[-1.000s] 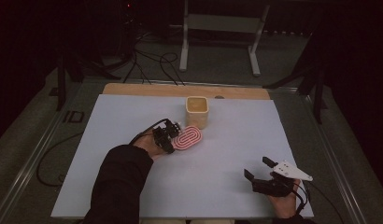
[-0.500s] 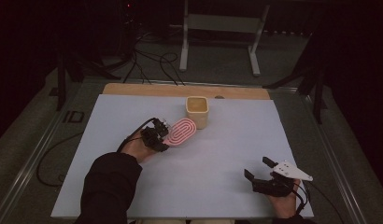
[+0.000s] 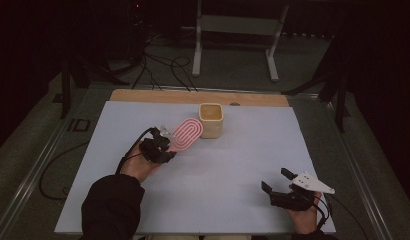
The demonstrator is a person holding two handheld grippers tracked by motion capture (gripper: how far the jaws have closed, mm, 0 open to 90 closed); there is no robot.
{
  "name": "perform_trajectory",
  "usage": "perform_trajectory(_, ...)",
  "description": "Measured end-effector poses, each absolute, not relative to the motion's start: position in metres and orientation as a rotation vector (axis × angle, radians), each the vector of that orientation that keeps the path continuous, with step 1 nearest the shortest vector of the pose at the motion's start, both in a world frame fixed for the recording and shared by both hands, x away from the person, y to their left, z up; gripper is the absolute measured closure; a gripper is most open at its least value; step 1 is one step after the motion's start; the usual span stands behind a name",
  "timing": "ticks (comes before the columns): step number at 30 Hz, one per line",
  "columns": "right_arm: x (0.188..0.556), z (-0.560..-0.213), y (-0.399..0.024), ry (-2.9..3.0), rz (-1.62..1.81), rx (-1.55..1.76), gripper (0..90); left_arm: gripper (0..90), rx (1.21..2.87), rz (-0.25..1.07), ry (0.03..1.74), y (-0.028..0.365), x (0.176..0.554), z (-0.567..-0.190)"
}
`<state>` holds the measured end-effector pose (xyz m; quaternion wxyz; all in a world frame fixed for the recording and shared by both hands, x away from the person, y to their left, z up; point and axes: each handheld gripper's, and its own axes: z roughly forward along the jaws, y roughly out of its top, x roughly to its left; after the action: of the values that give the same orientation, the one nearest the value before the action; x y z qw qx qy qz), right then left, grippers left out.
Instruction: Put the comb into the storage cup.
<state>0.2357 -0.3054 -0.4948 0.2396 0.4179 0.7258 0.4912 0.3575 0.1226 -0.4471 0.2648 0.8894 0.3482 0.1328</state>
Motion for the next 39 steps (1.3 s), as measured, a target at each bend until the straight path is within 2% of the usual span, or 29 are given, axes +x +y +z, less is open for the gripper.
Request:
perform_trajectory(25, 0.236, -0.496, -0.304, 1.989, 1.346, 1.148, 9.1, 70.3, 2.106, 0.500, 1.025, 0.161, 0.324, -0.453)
perform_trajectory(39, 0.241, -0.491, -0.301, 1.961, 1.391, 1.154, 9.1, 70.3, 2.039, 0.514, 0.987, 0.165, 0.317, -0.454)
